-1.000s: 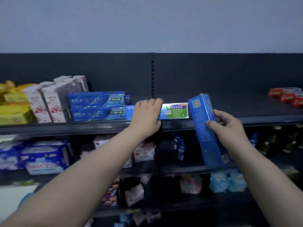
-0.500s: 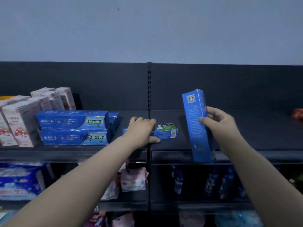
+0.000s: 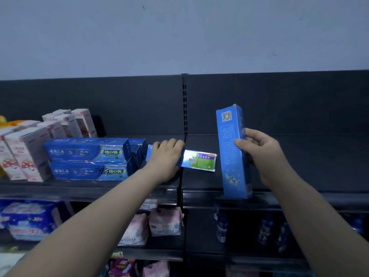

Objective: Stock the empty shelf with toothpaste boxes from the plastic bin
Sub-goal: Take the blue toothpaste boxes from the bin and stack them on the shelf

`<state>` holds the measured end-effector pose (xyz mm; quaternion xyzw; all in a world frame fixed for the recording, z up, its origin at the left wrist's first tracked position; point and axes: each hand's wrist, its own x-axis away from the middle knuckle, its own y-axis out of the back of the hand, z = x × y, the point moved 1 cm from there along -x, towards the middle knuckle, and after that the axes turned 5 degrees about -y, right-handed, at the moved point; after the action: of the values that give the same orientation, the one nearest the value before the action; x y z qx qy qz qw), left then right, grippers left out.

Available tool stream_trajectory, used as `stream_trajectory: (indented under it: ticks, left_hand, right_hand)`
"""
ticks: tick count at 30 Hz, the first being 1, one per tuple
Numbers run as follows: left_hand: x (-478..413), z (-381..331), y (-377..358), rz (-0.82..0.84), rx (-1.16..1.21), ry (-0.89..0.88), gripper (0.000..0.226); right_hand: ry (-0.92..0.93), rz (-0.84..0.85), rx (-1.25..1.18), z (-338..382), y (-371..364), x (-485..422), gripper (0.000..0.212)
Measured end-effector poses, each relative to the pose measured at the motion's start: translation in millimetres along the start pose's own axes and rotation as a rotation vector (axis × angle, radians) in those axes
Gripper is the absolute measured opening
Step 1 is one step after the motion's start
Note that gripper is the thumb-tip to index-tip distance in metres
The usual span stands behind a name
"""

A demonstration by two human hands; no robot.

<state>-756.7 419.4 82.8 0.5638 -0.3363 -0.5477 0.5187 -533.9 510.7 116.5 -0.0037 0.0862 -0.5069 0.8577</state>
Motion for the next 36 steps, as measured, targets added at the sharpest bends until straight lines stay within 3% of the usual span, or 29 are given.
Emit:
stream_trajectory:
  ticks: [3, 7, 13, 16, 18, 21, 23, 26, 29, 31, 34, 36]
  left_hand:
    - [6.9, 0.9, -9.1, -0.002, 0.106, 0.042, 0.065]
    - [17.4, -2.0, -7.0, -0.033, 0.163, 0.092, 0.043]
    - [5.1, -3.4, -11.5, -0.070, 0.226, 0.187, 0.039]
    - [-4.4, -6.7, -2.7, -0.241, 0.302, 0.160, 0.043]
    - [-5.5, -23.4, 17.3, -0.408, 0.673, 0.135, 0.046]
    - [-8.7, -49.5, 46.0, -0.382, 1.449, 0.208, 0.064]
    - [-11.5, -53.4, 50.8, -0.334, 1.702, 0.291, 0.057]
    - [-6.6, -41.6, 51.7, -0.379, 1.779, 0.372, 0.041]
    - [1.2, -22.4, 41.6, -0.426, 1.895, 0.307, 0.032]
    - [8.0, -12.1, 36.2, -0.408, 1.967, 0.249, 0.033]
    - [18.5, -0.1, 30.1, -0.415, 1.891, 0.287, 0.049]
    - [25.9, 6.9, 26.2, -0.400, 1.740, 0.370, 0.067]
  right_hand:
    - [0.024, 0.013, 0.076, -1.5, -6.2, 4.8, 0.022]
    - [0.046, 0.032, 0.143, -6.9, -13.7, 11.1, 0.022]
    - [0.148, 0.099, 0.193, 0.3, -19.2, 8.5, 0.029]
    - [0.192, 0.137, 0.233, 11.5, -17.8, -3.6, 0.031]
    - [0.248, 0.140, 0.303, 16.0, -19.5, -13.4, 0.034]
    - [0.483, 0.071, 0.613, 12.8, -28.6, -24.3, 0.041]
    - [0.607, 0.118, 0.759, 7.5, -35.7, -25.7, 0.045]
    - [0.553, 0.253, 0.742, -1.3, -30.9, -33.7, 0.059]
    - [0.237, 0.328, 0.785, -7.1, -11.4, -45.6, 0.084]
    - [0.112, 0.407, 0.735, -13.4, -4.1, -50.1, 0.075]
    - [0.242, 0.317, 0.737, -20.3, -4.1, -49.5, 0.050]
    - [0.371, 0.222, 0.836, -25.7, -5.3, -50.1, 0.050]
